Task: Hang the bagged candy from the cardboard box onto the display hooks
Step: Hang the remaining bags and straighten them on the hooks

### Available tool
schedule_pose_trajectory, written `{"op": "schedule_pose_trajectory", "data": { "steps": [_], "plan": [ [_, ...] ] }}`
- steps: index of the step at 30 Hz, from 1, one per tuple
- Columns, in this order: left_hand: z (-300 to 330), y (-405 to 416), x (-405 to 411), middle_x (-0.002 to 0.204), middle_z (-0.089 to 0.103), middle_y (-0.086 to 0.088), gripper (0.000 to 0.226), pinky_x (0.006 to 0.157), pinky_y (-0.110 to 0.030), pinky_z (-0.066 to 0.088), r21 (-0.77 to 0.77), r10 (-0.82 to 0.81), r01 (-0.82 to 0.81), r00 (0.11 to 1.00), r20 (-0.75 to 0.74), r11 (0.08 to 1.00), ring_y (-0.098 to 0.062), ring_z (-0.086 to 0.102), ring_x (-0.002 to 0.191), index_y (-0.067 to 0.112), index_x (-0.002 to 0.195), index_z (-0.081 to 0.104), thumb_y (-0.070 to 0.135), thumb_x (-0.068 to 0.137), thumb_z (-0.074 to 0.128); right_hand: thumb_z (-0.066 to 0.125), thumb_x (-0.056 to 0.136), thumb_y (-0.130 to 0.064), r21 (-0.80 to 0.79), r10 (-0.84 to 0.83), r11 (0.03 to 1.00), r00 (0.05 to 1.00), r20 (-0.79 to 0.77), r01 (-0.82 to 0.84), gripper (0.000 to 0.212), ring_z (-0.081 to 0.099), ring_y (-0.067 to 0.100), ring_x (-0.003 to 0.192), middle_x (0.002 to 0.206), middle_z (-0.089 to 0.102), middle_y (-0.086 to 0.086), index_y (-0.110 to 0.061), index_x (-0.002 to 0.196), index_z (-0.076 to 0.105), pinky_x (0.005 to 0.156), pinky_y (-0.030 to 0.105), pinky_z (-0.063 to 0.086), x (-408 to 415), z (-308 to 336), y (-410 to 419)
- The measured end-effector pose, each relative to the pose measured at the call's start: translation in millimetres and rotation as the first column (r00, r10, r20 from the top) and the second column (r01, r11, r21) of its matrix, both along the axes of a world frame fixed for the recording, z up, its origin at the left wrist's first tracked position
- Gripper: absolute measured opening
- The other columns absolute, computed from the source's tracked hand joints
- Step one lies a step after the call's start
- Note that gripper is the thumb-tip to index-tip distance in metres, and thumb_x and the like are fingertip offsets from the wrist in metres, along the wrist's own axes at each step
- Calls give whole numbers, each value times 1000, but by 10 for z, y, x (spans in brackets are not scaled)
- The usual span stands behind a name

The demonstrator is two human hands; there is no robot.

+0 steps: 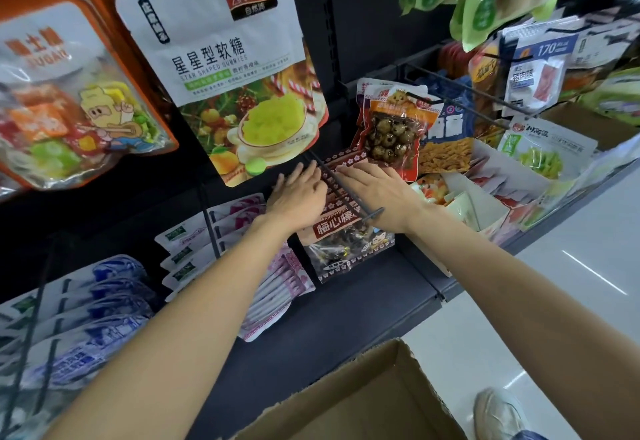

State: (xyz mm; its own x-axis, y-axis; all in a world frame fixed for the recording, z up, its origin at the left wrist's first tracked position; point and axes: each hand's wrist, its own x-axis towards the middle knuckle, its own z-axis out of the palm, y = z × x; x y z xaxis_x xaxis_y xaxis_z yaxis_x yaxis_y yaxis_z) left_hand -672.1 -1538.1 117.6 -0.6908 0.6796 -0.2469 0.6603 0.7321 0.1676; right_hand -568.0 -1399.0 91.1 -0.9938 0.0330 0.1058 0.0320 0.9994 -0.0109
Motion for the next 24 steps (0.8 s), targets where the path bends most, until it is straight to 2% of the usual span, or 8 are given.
{"op": "schedule_pose_trajectory", "data": {
  "steps": [2,4,6,8,13,16,20,24],
  "plan": [
    [-37,-32,12,159,-6,8,52,119,-37,-8,19,-36,37,999,-33,999,-8,-9,146,16,153,8,28,102,11,50,93,-25,0,18,1000,1000,-9,-18,65,21,23,141,157,21,-2,-19,151,20,106,41,32,-16,2,12],
    [-62,-62,2,159,-3,10,51,119,-37,-8,47,-53,55,998,-41,997,-7,-8,146,19,152,12,28,102,13,48,93,-12,-81,7,997,997,-79,-14,54,30,24,137,153,31,0,-18,145,36,105,42,33,-34,50,38],
    [-62,-78,-19,159,1,11,50,119,-38,-7,82,-50,51,999,-18,995,-7,-6,146,22,151,18,28,102,14,41,90,-1,-247,-105,968,969,-224,47,45,44,28,126,141,48,5,-13,132,54,103,43,37,-90,121,65],
    [-45,-82,-35,159,5,12,49,119,-39,-6,102,-58,59,998,-10,993,-7,-4,146,24,150,21,27,102,15,39,90,0,-322,-208,941,928,-310,103,42,51,31,114,129,59,7,-12,122,63,98,43,39,-216,188,95],
    [-25,-102,-59,158,13,12,49,119,-38,-6,117,-70,70,998,-4,991,-8,-1,146,28,148,27,23,101,16,52,91,-16,-226,-198,964,948,-248,142,26,48,29,106,114,63,4,-23,110,69,86,35,36,-664,305,66],
    [0,-79,-79,158,15,11,49,118,-39,-6,127,-79,77,997,10,989,-9,1,146,27,149,27,23,101,16,56,88,-19,-165,-171,976,969,-178,142,21,44,28,112,115,60,3,-24,101,71,89,34,35,-843,361,17],
    [0,-57,-110,159,13,10,49,119,-42,-5,72,-116,116,993,-7,991,-11,-1,147,23,150,23,20,101,15,57,88,-21,-170,-152,977,981,-123,130,19,40,29,121,121,56,6,-18,102,70,93,36,33,-925,414,32],
    [-30,-65,-124,159,12,10,49,118,-41,-6,122,-92,87,995,39,989,-10,-1,146,23,150,23,19,101,16,55,90,-24,-164,-174,974,979,-105,155,21,43,29,119,119,60,9,-18,104,70,94,37,34,-960,365,43]
  ]
}}
